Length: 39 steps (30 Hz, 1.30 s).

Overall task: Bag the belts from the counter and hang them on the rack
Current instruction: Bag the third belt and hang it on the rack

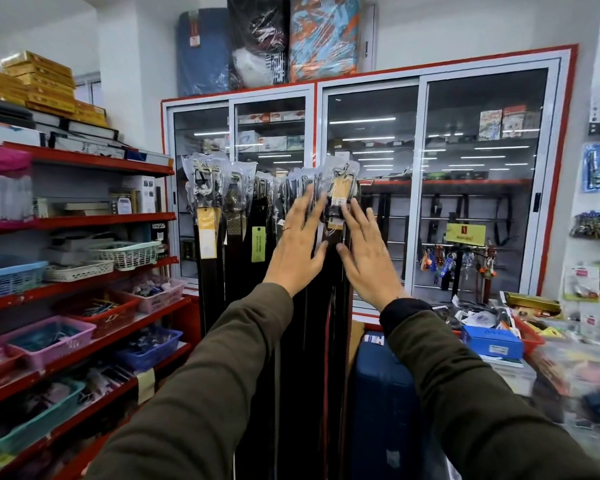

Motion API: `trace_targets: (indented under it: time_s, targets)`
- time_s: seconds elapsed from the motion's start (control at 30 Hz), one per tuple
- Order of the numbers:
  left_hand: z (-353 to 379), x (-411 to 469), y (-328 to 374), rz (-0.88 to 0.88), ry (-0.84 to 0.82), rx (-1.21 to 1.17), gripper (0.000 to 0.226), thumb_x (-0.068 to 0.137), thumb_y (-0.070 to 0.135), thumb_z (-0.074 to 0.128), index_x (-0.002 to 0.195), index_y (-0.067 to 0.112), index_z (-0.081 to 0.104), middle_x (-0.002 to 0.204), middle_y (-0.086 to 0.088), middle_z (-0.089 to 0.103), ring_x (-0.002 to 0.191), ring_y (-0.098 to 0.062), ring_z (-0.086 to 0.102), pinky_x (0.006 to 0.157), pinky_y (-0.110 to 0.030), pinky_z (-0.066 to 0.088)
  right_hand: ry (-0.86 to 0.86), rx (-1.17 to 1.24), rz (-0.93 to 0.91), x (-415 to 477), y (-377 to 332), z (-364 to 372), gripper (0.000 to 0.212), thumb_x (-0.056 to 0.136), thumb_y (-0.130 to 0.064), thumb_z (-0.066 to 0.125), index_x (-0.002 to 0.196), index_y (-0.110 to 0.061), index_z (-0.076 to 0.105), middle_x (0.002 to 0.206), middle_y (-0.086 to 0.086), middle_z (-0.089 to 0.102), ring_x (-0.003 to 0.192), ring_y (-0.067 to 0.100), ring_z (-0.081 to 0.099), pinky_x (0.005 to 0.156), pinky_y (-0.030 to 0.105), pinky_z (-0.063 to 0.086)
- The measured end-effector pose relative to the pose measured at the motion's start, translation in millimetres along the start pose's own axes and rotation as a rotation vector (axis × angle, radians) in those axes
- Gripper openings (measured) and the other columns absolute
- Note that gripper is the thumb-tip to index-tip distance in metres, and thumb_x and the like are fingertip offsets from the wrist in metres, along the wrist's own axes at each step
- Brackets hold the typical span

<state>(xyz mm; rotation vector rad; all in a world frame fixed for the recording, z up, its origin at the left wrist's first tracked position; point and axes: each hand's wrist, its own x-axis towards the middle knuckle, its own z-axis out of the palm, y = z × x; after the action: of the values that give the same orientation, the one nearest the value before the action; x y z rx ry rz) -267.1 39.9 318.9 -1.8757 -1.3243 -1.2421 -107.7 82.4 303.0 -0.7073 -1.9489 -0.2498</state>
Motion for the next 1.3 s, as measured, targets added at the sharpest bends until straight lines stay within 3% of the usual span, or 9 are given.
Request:
trace_targets:
  time_s: [0.13, 0.27, 0.4, 0.63, 0.77, 0.93, 1.13, 1.3]
  targets:
    - [0, 11, -22, 0.159, -0.095, 0.347, 0.083, 0.097, 0.034, 0.052, 0.163, 0.013, 0.006, 0.172, -0.005, -0.001, 0.16, -0.029, -0.001, 0.128, -0.047, 0.019, -0.01, -0.042, -0.049, 12, 11, 9, 0.065, 0.104, -0.029, 0.04, 0.16, -0.021, 0.007, 0.169, -0.005, 0.0, 0.156, 0.019, -0.006, 0.127, 0.044, 0.012]
    - [7, 21, -39, 0.131, -0.195, 0.462, 0.086, 0.098, 0.049, 0.045, 0.163, 0.017, -0.002, 0.172, 0.001, -0.009, 0.16, -0.025, -0.006, 0.13, -0.048, 0.013, -0.056, -0.177, -0.051, 26, 23, 22, 0.07, 0.103, -0.035, 0.041, 0.16, -0.021, 0.001, 0.169, -0.006, -0.006, 0.156, 0.023, -0.01, 0.125, 0.05, 0.013]
    - [13, 23, -45, 0.107, -0.199, 0.463, 0.086, 0.099, 0.051, 0.043, 0.162, 0.018, -0.005, 0.172, 0.002, -0.011, 0.16, -0.023, -0.005, 0.13, -0.047, 0.009, -0.066, -0.215, -0.034, 31, 28, 33, 0.071, 0.103, -0.04, 0.038, 0.159, -0.026, -0.003, 0.168, -0.01, -0.011, 0.155, 0.022, -0.013, 0.125, 0.054, 0.009]
    - [-20, 14, -53, 0.128, -0.029, 0.484, 0.068, 0.101, 0.042, 0.04, 0.162, 0.027, 0.014, 0.172, -0.002, 0.008, 0.16, -0.023, 0.005, 0.13, -0.051, 0.004, 0.284, -0.146, 0.168, 32, -12, 53, 0.055, 0.101, -0.028, 0.036, 0.155, -0.03, 0.024, 0.167, -0.008, 0.014, 0.156, 0.018, 0.005, 0.122, 0.059, 0.0]
    - [-59, 4, -72, 0.083, 0.126, 0.51, 0.061, 0.103, 0.037, 0.038, 0.16, 0.022, 0.024, 0.171, -0.004, 0.017, 0.159, -0.025, 0.011, 0.129, -0.053, 0.002, 0.39, -0.055, 0.046, 46, -66, 71, 0.049, 0.099, -0.034, 0.043, 0.148, -0.028, 0.037, 0.163, -0.001, 0.025, 0.155, 0.02, 0.013, 0.121, 0.06, 0.003]
    - [-108, -19, -115, 0.004, 0.232, 0.499, 0.059, 0.106, 0.034, 0.034, 0.161, 0.019, 0.02, 0.171, -0.005, 0.014, 0.16, -0.026, 0.009, 0.129, -0.052, -0.001, 0.332, -0.01, -0.1, 62, -126, 101, 0.054, 0.101, -0.035, 0.039, 0.153, -0.025, 0.032, 0.165, -0.002, 0.021, 0.156, 0.02, 0.011, 0.121, 0.059, 0.008]
    - [-123, -42, -150, 0.001, 0.076, 0.429, 0.061, 0.105, 0.03, 0.031, 0.162, 0.015, 0.014, 0.172, -0.006, 0.009, 0.16, -0.028, 0.005, 0.128, -0.054, 0.011, 0.17, -0.156, -0.118, 66, -151, 134, 0.06, 0.103, -0.042, 0.031, 0.159, -0.026, 0.015, 0.168, -0.006, 0.01, 0.157, 0.022, 0.002, 0.123, 0.057, 0.003]
    - [-112, -34, -159, -0.017, -0.029, 0.378, 0.065, 0.104, 0.029, 0.035, 0.163, 0.016, 0.01, 0.172, -0.004, 0.003, 0.16, -0.025, 0.0, 0.13, -0.049, 0.006, 0.074, -0.272, -0.034, 71, -148, 148, 0.061, 0.103, -0.041, 0.028, 0.159, -0.029, 0.008, 0.168, -0.008, 0.006, 0.157, 0.024, 0.001, 0.123, 0.054, 0.002]
